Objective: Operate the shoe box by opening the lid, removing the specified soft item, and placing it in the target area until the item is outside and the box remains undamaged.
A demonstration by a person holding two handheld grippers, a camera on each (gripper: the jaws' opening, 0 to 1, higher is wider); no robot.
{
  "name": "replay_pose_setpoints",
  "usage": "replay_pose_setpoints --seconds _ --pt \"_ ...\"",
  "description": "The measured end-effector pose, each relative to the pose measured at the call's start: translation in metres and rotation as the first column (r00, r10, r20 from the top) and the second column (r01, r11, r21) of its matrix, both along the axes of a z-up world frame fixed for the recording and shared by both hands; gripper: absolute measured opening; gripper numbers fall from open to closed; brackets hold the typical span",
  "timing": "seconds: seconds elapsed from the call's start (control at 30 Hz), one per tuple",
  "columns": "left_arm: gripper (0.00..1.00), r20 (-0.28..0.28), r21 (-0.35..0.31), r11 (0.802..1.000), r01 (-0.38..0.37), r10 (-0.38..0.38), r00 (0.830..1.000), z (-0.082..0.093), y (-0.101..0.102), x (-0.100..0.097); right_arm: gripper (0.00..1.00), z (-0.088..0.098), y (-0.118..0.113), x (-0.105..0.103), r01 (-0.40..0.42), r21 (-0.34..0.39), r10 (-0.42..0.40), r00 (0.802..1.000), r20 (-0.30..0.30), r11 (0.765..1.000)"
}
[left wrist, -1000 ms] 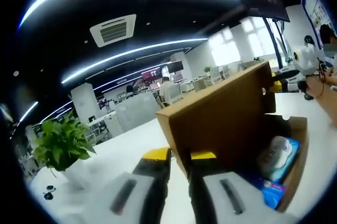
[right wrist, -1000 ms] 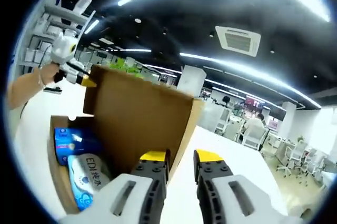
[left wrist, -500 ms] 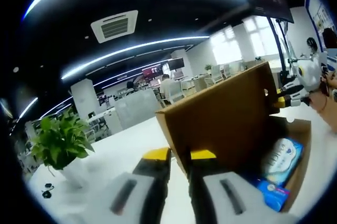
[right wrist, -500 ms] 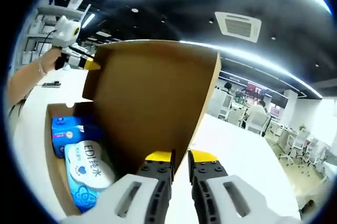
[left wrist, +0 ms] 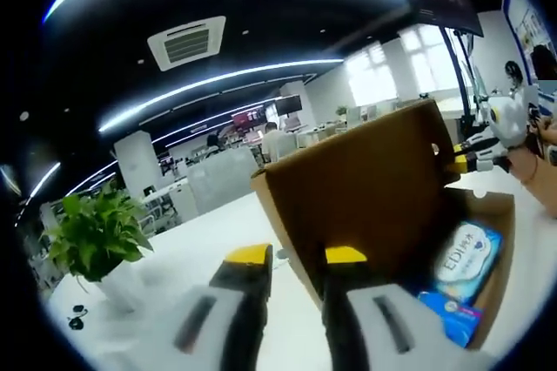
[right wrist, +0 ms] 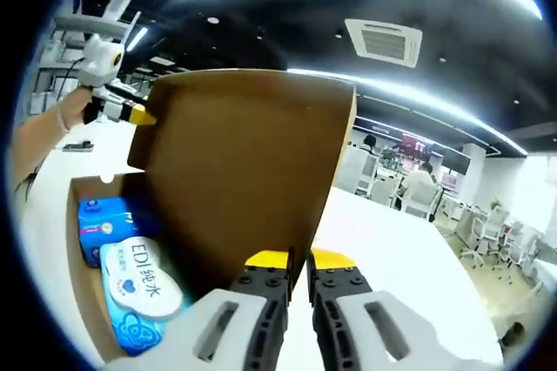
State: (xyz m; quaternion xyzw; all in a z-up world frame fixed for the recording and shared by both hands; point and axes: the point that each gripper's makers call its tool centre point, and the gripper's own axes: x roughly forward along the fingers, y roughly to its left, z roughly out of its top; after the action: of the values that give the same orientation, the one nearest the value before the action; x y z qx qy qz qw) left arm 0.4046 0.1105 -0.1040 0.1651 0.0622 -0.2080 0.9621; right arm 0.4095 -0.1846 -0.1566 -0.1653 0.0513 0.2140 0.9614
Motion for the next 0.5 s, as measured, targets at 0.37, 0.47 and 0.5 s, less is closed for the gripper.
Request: replay_pose_setpoints --seconds 0.37,0.47,0.5 --pt "0.18 -0.082 0.053 0.999 -0.007 0.011 0.997 -0.049 0.005 -0.015 0.05 0.000 0.000 0.004 0.009 -0.009 -0.009 1.000 -0.006 1.000" --pt "0.12 -0.102 0.032 0.999 0.002 0.001 0.995 -0.052 0.004 -0.015 0.05 0.000 0.001 0.003 0.010 -0.013 -0.010 1.000 -0.008 1.000" --pt "0.10 -0.107 0.029 1.000 0.007 -0.004 0.994 -0.052 0.003 -0.015 0.05 0.000 0.001 0.002 0.010 -0.018 -0.010 1.000 -0.008 1.000"
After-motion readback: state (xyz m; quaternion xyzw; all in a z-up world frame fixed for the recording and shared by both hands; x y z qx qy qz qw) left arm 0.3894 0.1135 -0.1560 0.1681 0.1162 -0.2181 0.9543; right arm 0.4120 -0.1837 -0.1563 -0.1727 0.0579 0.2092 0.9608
